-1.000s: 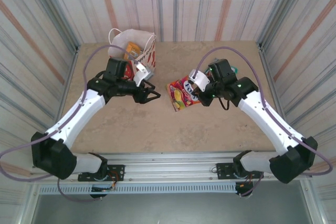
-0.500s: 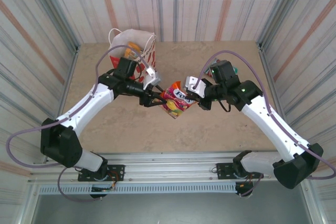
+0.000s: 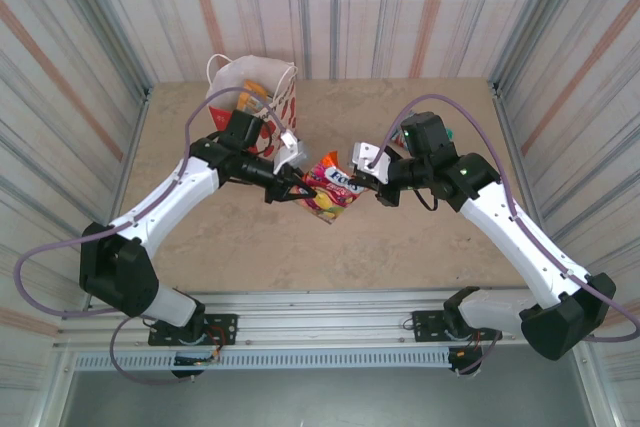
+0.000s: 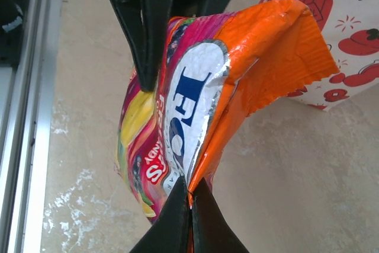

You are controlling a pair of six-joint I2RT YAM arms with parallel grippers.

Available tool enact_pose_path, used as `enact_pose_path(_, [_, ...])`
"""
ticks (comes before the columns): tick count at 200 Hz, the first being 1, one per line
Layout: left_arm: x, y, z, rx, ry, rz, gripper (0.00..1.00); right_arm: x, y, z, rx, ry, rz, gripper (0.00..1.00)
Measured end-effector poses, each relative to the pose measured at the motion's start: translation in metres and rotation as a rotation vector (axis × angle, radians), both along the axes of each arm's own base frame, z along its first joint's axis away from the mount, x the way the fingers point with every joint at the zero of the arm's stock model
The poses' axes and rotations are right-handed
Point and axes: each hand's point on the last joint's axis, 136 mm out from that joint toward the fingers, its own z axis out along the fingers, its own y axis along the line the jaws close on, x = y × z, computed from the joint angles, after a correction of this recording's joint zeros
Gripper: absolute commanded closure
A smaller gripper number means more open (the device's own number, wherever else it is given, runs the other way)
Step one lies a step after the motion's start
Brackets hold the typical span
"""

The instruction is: Place the snacks into the paper bag

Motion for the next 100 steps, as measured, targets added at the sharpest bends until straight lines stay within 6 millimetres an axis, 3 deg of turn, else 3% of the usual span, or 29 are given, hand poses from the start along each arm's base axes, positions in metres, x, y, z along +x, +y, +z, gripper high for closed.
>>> enact_pose_path(14, [0.003,0.002,0.005,0.01,0.006,0.02,0.89,0.005,0.0,0.003,0.027,-0.001,-0.032,0.57])
enact_pose_path(42, [0.018,0.01,0.024,0.03,0.013,0.105,0.93,0.013,-0.014,0.011,0.119,0.009,-0.15,0.38])
enact_pose_path(70, [0.04,0.03,0.06,0.038,-0.017,0.249,0.94,0.021,-0.034,0.02,0.216,-0.007,-0.273,0.31])
enact_pose_path(100, [0.066,0.055,0.129,-0.005,-0.131,0.411,0.95,0.026,-0.038,0.019,0.268,0.034,-0.336,0.31])
